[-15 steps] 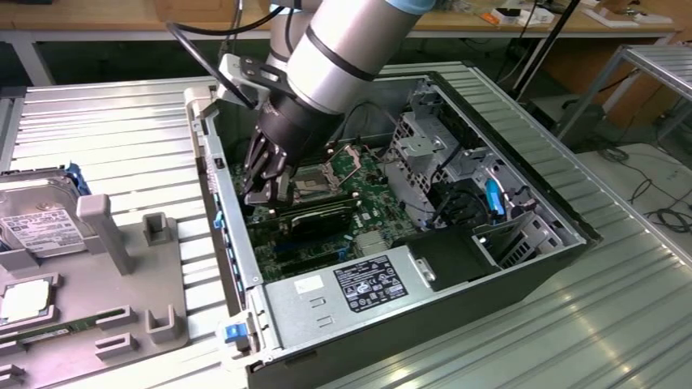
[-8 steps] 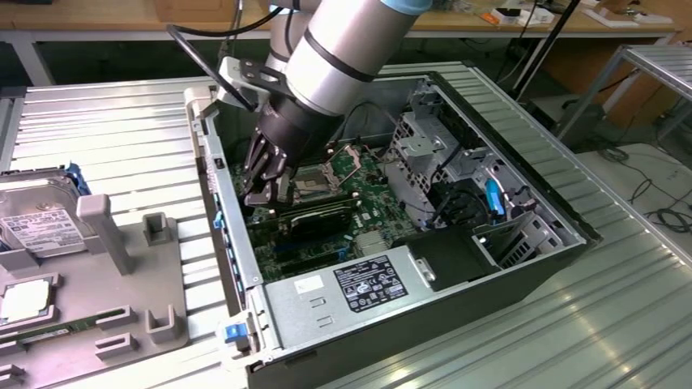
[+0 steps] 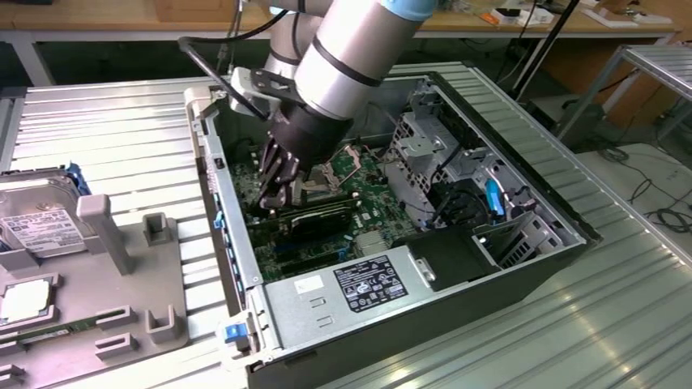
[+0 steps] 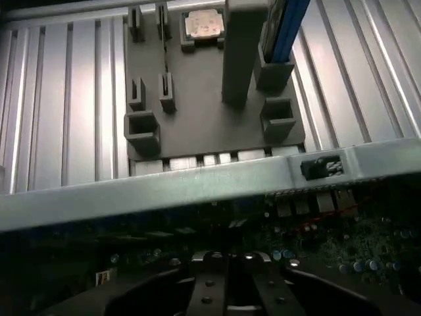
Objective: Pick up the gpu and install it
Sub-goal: 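Press down on the gpu until it lock into place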
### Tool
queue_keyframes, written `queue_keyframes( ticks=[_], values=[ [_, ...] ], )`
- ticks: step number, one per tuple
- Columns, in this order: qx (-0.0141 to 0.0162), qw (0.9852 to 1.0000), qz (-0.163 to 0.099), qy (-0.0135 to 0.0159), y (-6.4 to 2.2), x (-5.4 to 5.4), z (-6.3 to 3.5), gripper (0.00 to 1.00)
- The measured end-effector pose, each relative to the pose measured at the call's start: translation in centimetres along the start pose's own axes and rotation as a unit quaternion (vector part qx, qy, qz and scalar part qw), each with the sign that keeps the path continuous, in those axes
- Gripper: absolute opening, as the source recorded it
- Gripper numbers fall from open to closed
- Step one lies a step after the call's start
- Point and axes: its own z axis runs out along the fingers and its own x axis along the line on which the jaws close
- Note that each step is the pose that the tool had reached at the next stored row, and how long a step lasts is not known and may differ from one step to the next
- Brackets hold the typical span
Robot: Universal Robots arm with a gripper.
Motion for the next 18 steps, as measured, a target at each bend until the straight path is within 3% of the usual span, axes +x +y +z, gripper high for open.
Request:
queue_keyframes(
  ticks=[1,2,6,9,10,11,12,13,14,15,18],
  values=[
    [0.0011,1.0000,0.000,0.0022,-0.29,0.0,-0.29,0.11],
    [0.0028,1.0000,-0.001,0.0019,-0.62,-0.1,-0.36,0.11],
    [0.0051,1.0000,-0.003,0.0029,-1.64,-0.2,-0.76,0.11],
    [0.0126,0.9999,-0.007,0.0034,-2.03,-0.3,-0.83,0.11],
    [0.0183,0.9998,-0.009,0.0033,-2.09,-0.3,-0.84,0.11],
    [0.0320,0.9994,-0.013,0.0031,-2.21,-0.3,-0.88,0.11],
    [0.0361,0.9992,-0.014,0.0029,-2.24,-0.3,-0.88,0.11],
    [0.0437,0.9989,-0.016,0.0027,-2.31,-0.3,-0.90,0.11],
    [0.0484,0.9987,-0.017,0.0026,-2.35,-0.3,-0.92,0.11],
    [0.0549,0.9983,-0.019,0.0023,-2.41,-0.3,-0.94,0.11],
    [0.0816,0.9963,-0.026,0.0014,-2.72,-0.4,-1.06,0.11]
  ],
)
